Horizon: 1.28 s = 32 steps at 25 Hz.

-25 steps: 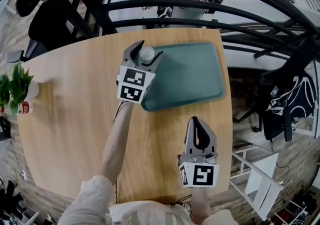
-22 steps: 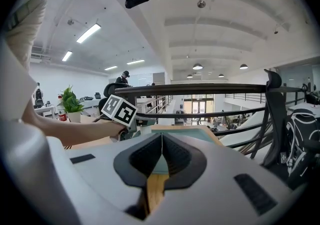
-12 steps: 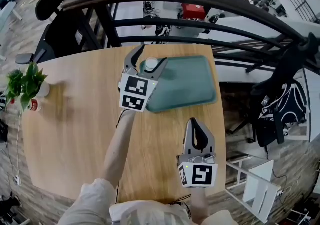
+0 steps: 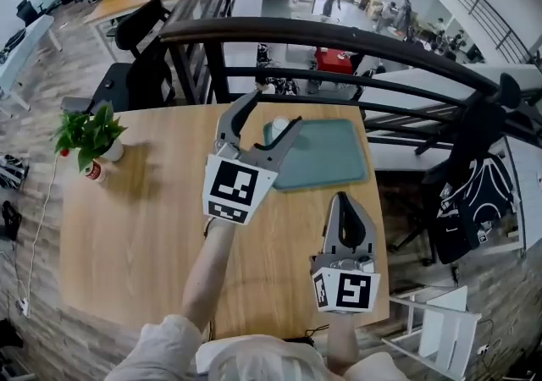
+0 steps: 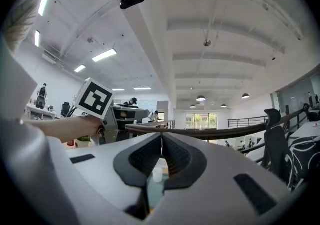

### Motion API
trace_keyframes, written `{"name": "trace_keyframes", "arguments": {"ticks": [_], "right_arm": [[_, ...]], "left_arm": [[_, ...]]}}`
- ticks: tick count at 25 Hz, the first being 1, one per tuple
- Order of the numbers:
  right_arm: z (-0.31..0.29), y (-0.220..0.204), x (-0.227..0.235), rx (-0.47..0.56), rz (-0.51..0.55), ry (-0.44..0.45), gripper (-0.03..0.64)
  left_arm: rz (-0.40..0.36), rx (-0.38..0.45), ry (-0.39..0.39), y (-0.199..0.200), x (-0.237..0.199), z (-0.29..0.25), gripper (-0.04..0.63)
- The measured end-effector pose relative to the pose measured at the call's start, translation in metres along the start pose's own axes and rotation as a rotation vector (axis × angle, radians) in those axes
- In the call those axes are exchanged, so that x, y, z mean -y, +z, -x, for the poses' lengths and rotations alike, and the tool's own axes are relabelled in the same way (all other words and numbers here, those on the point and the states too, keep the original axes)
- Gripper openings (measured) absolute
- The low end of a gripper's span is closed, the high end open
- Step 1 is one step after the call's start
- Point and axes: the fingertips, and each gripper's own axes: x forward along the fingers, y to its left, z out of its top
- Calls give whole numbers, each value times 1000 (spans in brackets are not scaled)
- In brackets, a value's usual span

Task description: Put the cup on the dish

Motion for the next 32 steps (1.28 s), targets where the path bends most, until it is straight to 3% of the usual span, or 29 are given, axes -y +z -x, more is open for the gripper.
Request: {"name": "trace_keyframes", "arguments": {"ticks": [2,6,10,15,18,21,32], "right_arm": [[9,18,-14,33,7,9,19],[24,49,-49,92,-6,35,20],[36,72,-90,142,-75,107,20],[55,88,-135,168,-56,129,18],[74,82,-150,184,-89,88,18],[83,81,-178,188,-71,76,18],[89,97,-258,193,-58,143,18]], "left_arm": [[-8,50,23,29,-2,30,311],[22,175,86,80,-8,103,150],[-41,220,206,109,-12,177,15],[-88,130,305,91,-9,272,9],[-26,93,362,69,-14,314,9],[25,100,389,63,-31,346,9],[38,121,495,66,-88,429,9]]}}
